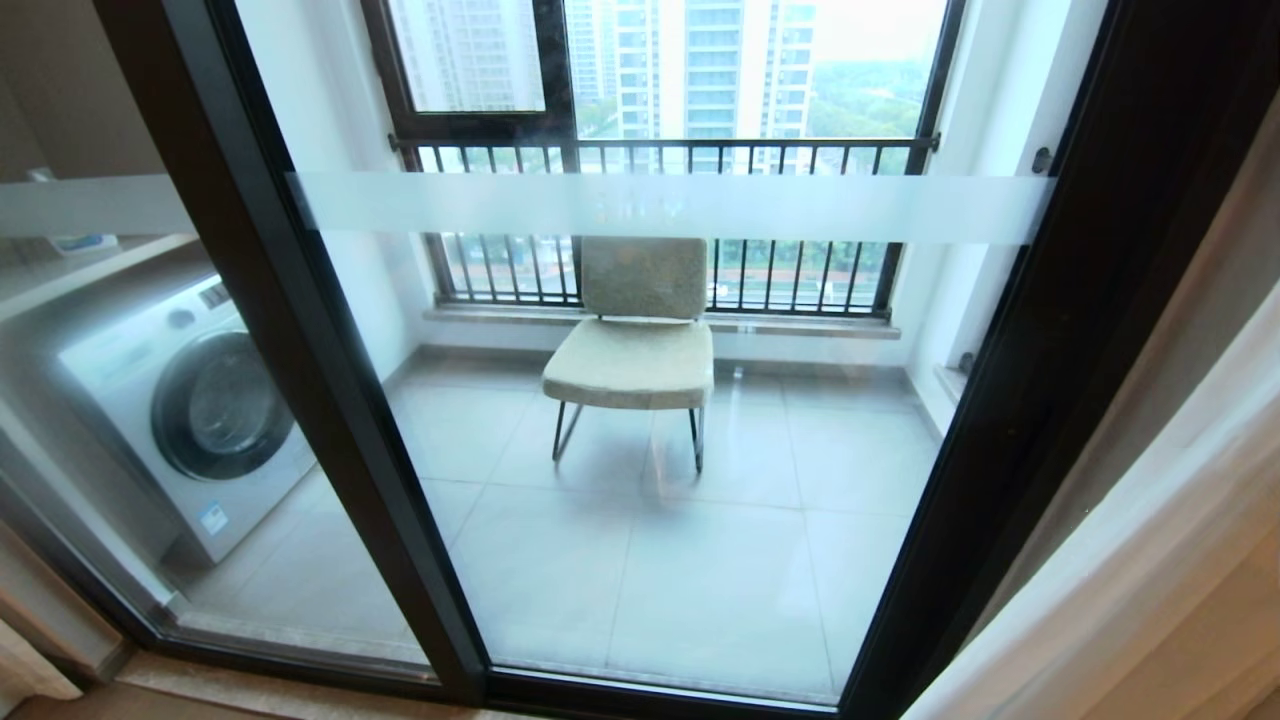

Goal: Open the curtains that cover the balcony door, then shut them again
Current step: Pull the inner curtains open on both sides

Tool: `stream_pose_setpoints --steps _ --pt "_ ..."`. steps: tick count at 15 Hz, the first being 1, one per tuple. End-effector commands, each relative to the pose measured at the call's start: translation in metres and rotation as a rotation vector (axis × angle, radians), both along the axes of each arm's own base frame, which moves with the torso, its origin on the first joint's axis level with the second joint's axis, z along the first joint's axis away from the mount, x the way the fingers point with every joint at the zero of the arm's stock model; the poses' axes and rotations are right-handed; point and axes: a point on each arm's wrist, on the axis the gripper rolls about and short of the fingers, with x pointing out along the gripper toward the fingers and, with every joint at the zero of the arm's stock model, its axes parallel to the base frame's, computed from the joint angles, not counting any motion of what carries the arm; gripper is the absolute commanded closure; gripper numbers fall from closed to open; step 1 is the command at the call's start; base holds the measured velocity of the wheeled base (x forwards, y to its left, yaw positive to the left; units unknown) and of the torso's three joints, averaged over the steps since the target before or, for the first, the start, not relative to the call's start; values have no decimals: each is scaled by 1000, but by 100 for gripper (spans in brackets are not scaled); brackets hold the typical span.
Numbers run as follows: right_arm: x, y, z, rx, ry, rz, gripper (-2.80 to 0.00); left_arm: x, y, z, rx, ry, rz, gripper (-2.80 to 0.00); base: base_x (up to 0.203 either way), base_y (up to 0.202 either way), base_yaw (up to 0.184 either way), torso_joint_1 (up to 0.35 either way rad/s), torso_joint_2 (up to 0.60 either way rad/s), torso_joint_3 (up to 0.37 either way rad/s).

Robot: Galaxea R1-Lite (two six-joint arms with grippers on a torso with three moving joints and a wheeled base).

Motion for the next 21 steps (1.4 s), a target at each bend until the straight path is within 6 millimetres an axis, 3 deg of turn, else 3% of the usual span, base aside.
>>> stream_pose_setpoints --steps 1,12,21 --pt "-5 -4 3 -3 -14 -31 0 0 0 0 -1 0 1 0 0 0 0 0 0 0" --pt "-9 -34 0 8 14 -202 0 0 0 0 -1 0 1 0 0 0 0 0 0 0" --pt "32 -86 2 88 33 -324 0 0 0 0 -1 0 0 0 0 0 0 0 0 0"
